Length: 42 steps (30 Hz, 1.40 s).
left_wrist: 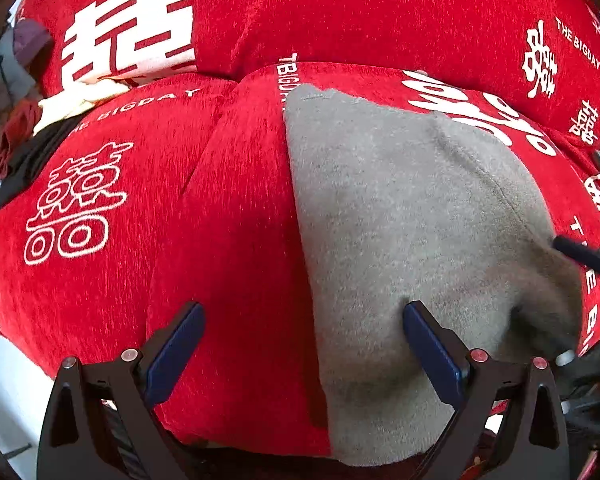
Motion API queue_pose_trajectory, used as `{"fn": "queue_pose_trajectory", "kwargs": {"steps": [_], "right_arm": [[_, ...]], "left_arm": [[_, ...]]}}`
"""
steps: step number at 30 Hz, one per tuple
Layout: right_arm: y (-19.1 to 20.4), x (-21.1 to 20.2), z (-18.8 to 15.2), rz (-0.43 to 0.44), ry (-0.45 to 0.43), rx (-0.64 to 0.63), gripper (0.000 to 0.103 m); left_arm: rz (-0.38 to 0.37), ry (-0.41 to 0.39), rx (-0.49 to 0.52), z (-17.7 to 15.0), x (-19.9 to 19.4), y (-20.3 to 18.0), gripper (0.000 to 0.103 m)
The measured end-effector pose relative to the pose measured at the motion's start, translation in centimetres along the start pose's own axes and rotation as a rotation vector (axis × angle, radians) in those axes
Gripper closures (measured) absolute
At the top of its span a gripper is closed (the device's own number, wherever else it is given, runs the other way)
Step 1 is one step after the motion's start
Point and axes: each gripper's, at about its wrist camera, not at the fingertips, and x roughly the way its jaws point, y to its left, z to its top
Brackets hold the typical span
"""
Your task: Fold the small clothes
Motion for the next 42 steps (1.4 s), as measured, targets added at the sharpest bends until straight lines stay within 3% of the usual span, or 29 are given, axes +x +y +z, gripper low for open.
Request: {"fn": "queue_pose_trajectory", "kwargs": {"steps": [3,8,10,14,18,20,24,27,30,33,37,42], "right_arm": [[-0.3,0.5,-1.8,0.003,0.009,0.018,0.022],[-2.5,0.5,-4.4,0.093,0.063,0.148,0.022],[-3.0,-0.5,-4.5,0.062,0.075,0.148,0.022],[-3.4,-3.7,-2.4,0.037,-0.015,0.129,0.022],[-2.5,-4.7,1.0,0.095,-0.102,0.071,0.022],[-2.2,-3.1,2.6,0.104,-0.090,0.042,0.022],[-3.5,2.4,4.8,0.149,0.034,0.083,0.022],[-4.3,4.3,5.3,0.104,0.028,0.066,0.020],[-6.4,5.5,6.2,0.128,0.059,0.165,0.020],[-6.7,4.6,6.3,0.087,0.065,0.185,0.020],[-5.4,1.3,5.5,0.081,0.002,0.155,0.020],[-3.3,0.3,3.8,0.091,0.015,0.117,0.020]], "left_arm": [[0.003,-0.003,-0.004,-0.5,0.0,0.0,0.002],[0.012,-0.016,-0.003,-1.3,-0.4,-0.1,0.002],[0.005,-0.012,0.000,-1.4,-1.0,0.0,0.002],[-0.003,-0.052,0.026,-1.7,-3.2,-0.5,0.003],[0.069,-0.044,0.037,-1.5,-2.9,-0.3,0.003],[0.060,-0.024,0.030,-1.7,-2.4,-0.1,0.003],[0.067,-0.011,0.050,-2.3,-2.0,-0.5,0.003],[0.067,0.023,0.065,-2.8,-0.9,-0.7,0.002],[0.056,0.026,0.058,-3.0,-0.7,-0.8,0.003],[0.044,0.011,0.052,-2.6,-1.6,-0.8,0.003],[0.006,-0.048,0.011,-1.0,-3.0,0.0,0.003],[0.078,-0.003,-0.052,0.7,-0.8,0.5,0.003]]}}
